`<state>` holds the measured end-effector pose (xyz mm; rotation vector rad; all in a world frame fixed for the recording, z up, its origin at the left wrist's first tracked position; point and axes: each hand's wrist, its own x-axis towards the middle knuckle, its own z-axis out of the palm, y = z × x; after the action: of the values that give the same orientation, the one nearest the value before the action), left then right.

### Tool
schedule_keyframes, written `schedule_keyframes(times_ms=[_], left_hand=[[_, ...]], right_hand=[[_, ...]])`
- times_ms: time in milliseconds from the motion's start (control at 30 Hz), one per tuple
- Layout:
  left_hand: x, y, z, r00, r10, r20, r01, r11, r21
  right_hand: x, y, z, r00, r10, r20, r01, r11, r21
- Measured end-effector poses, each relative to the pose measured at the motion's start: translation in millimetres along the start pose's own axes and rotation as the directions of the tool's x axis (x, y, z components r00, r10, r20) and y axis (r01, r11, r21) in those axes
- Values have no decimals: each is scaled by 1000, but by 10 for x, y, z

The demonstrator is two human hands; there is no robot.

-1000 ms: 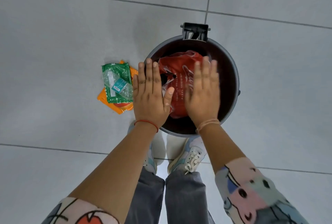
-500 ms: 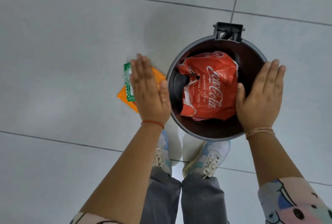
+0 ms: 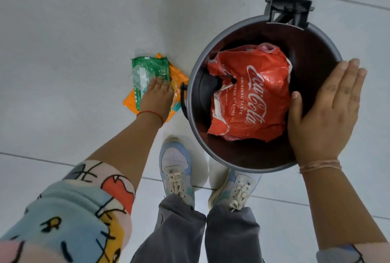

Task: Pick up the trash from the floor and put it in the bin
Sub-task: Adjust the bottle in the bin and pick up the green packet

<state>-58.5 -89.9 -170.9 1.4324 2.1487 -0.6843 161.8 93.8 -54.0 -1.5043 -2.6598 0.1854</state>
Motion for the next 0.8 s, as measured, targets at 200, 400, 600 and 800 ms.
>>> schedule_keyframes(times_ms=[200, 400, 600, 800], left_hand=[[-309, -141, -303, 957, -269, -112, 203, 891, -406], [-948, 119, -1221, 530, -788, -312, 244, 495, -834], [-904, 893, -1956, 536, -608, -586, -298, 513, -805], [-313, 1336, -1619, 891, -408, -198, 95, 595, -798]], right_hand=[[15, -41, -39, 1000, 19, 24, -19, 1000, 17], [40, -108, -128, 995, 54, 82, -57, 997, 44], [60, -74, -149, 992, 72, 100, -88, 982, 166], [61, -45, -150, 992, 69, 105, -90, 973, 211]])
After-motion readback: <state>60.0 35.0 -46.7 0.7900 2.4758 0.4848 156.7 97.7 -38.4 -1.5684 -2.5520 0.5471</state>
